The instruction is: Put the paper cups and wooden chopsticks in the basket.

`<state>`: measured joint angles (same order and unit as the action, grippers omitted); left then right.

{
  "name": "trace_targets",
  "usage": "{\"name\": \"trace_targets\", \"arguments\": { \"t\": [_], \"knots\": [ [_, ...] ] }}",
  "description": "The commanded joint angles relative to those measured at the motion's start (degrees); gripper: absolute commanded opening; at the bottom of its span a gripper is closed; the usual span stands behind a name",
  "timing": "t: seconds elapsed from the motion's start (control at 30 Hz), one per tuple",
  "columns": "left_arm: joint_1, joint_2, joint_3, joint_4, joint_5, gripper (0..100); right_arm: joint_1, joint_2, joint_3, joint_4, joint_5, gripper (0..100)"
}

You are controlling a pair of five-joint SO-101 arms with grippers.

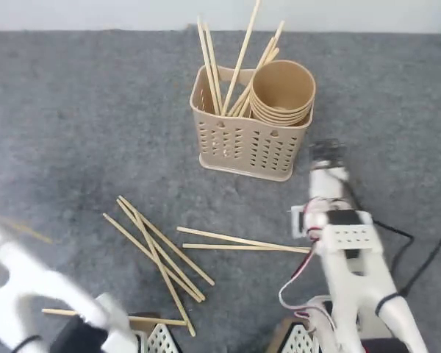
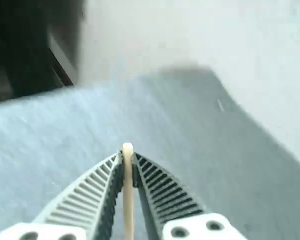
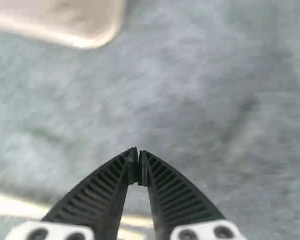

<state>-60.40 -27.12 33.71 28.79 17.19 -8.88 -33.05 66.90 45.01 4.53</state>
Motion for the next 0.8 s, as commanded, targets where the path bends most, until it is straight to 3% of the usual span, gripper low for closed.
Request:
{"name": "trace_targets", "arguments": {
  "t": [0.0,0.2,0.4,0.53,0.67,0.77],
  "knots": [
    [-11.4,-2.5,-2.3,-15.1,-0.6,1,-11.4,-4.4,-0.4,6.2,6.9,0.8],
    [-21.2,10.4,-6.3,-29.4,-0.5,1,-30.9,-15.1,-0.4,11.1,11.7,0.9],
    [-24.8,30.9,-21.8,-30.1,-0.5,1,-48.3,-27.5,-0.2,10.3,11.4,0.9],
    [-25.1,41.9,-31.4,-30.1,-0.4,1,-59.6,-29.4,0.6,4.5,4.7,1.0],
    [-25.8,47.0,-37.3,-30.1,-0.3,1,-67.4,-29.3,4.0,-4.2,1.2,8.7],
    [-26.1,47.4,-38.7,-30.1,-0.3,1,-70.5,-29.3,4.5,-4.6,-0.4,11.8]
  ]
}}
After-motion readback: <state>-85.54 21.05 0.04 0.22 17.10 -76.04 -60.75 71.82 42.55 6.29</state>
